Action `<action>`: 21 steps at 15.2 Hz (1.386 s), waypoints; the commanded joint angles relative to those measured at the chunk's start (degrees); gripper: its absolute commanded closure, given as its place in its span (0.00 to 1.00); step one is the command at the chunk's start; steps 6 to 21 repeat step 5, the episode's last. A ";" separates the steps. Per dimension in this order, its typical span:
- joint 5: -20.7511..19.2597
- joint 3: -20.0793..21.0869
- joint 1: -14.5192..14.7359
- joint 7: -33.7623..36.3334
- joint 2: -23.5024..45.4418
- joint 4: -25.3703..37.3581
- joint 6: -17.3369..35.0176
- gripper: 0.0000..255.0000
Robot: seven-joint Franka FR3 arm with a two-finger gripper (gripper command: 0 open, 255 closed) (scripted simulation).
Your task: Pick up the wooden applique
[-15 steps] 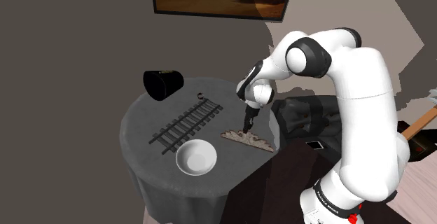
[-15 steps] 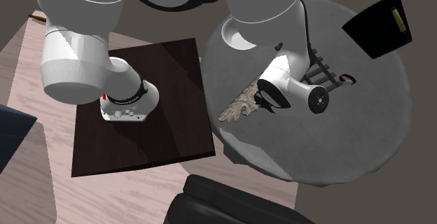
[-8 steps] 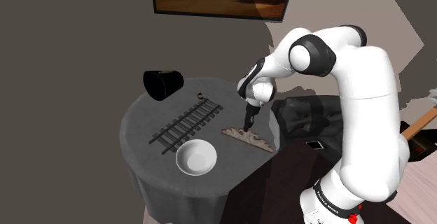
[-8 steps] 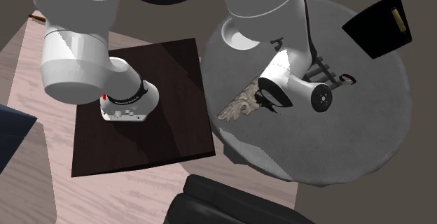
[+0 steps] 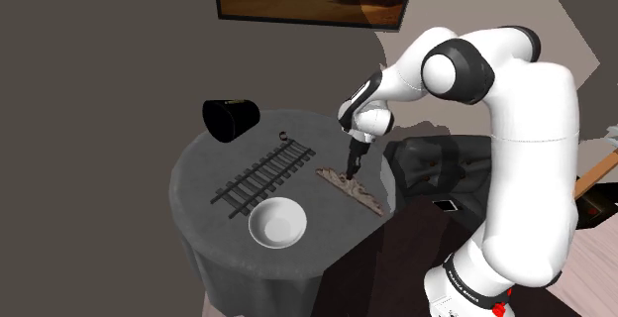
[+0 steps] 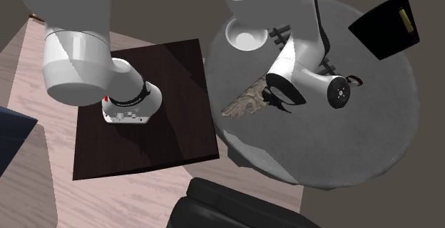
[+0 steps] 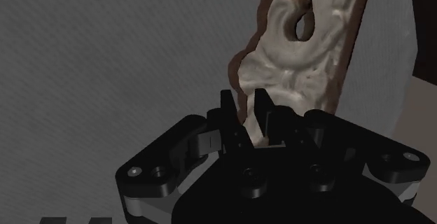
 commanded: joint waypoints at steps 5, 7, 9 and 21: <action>-1.98 -1.27 0.75 1.57 -3.18 -0.93 -1.89 1.00; -1.98 -1.27 0.75 1.57 -3.18 -0.93 -1.89 1.00; -1.98 -1.27 0.75 1.57 -3.18 -0.93 -1.89 1.00; -1.98 -1.27 0.75 1.57 -3.18 -0.93 -1.89 1.00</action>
